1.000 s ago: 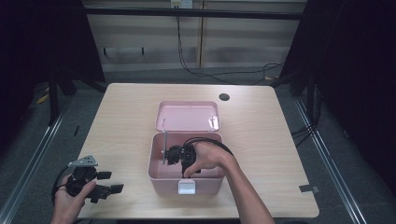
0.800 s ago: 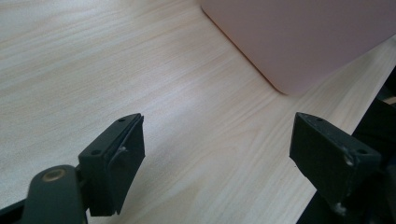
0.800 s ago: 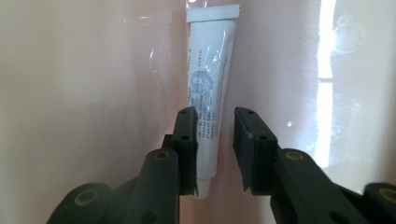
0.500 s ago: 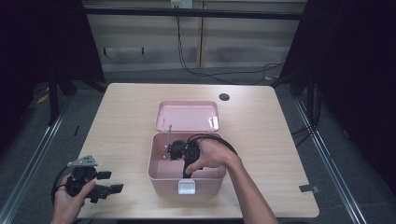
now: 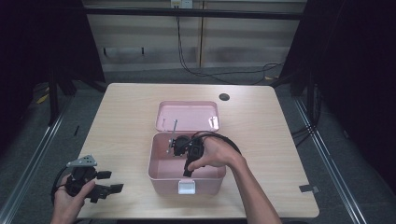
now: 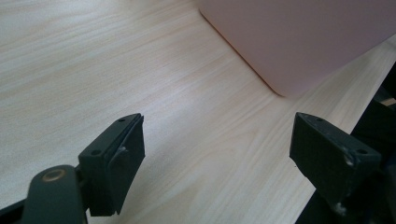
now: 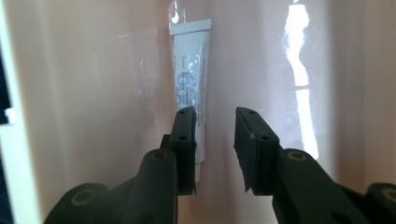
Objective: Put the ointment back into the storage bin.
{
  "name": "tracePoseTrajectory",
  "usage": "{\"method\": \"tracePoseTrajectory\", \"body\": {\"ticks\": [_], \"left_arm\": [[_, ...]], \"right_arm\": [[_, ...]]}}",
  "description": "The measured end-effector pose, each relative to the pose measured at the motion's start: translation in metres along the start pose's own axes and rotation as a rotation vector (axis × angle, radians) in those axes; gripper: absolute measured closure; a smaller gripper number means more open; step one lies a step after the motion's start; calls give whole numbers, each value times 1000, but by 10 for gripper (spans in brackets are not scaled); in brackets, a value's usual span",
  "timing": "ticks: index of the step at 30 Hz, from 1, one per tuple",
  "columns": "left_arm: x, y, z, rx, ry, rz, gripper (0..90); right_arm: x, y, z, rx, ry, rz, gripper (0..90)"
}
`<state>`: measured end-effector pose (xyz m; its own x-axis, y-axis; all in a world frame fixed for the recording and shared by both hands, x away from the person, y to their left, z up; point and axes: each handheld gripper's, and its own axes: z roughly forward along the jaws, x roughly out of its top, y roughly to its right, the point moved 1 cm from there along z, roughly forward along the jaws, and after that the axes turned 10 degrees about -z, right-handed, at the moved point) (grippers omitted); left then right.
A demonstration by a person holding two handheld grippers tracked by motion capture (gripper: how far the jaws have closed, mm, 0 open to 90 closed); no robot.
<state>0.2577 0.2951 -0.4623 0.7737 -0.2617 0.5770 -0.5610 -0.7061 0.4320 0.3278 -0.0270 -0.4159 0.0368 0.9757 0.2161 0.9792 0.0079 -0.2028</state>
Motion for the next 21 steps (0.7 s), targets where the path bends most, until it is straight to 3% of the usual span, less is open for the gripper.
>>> {"method": "tracePoseTrajectory", "body": {"ticks": [21], "left_arm": [[0, -1, 0, 5, -7, 6, 180]], "right_arm": [[-24, -14, -40, -108, 62, 51, 647]]}}
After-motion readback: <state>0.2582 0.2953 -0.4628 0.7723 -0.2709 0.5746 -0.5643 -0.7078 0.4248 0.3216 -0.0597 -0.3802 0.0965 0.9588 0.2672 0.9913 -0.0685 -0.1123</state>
